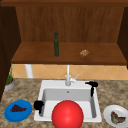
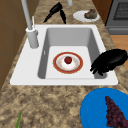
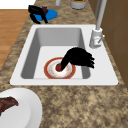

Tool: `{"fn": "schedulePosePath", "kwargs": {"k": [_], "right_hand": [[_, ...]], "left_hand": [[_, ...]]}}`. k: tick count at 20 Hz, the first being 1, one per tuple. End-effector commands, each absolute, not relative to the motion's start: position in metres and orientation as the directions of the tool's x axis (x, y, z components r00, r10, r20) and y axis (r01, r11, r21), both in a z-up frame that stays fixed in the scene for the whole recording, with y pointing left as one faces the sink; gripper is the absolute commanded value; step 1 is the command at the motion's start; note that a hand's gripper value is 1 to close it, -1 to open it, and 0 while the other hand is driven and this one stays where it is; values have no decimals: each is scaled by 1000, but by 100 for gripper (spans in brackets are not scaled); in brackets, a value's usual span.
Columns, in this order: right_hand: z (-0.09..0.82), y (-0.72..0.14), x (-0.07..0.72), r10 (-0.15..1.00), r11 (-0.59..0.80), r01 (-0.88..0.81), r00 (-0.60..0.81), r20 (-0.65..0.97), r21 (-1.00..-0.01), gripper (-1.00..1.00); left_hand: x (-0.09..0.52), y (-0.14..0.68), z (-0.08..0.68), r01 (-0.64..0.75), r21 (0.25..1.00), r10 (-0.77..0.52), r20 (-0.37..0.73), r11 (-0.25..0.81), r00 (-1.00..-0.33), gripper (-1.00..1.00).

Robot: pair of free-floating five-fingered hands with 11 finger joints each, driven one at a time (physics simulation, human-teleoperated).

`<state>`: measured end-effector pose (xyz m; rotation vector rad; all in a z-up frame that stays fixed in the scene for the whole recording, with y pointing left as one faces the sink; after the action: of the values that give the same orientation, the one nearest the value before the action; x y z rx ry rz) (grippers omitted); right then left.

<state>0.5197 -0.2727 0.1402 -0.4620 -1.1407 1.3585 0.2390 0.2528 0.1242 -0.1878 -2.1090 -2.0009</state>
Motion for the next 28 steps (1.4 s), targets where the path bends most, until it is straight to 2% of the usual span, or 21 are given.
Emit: {"fn": "schedulePosePath", "kwargs": {"k": [1, 17, 28], "right_hand": [[140, -273, 507, 910, 236, -504, -185, 371, -831, -100], [134, -291, 399, 913, 266, -471, -157, 377, -841, -100], [131, -288, 383, 918, 228, -492, -180, 354, -840, -100]], "left_hand": [[239, 253, 124, 248, 967, -63, 251, 61, -966, 0], [239, 253, 124, 248, 967, -63, 251, 61, -966, 0], [239, 253, 124, 248, 967, -63, 251, 61, -966, 0]]}}
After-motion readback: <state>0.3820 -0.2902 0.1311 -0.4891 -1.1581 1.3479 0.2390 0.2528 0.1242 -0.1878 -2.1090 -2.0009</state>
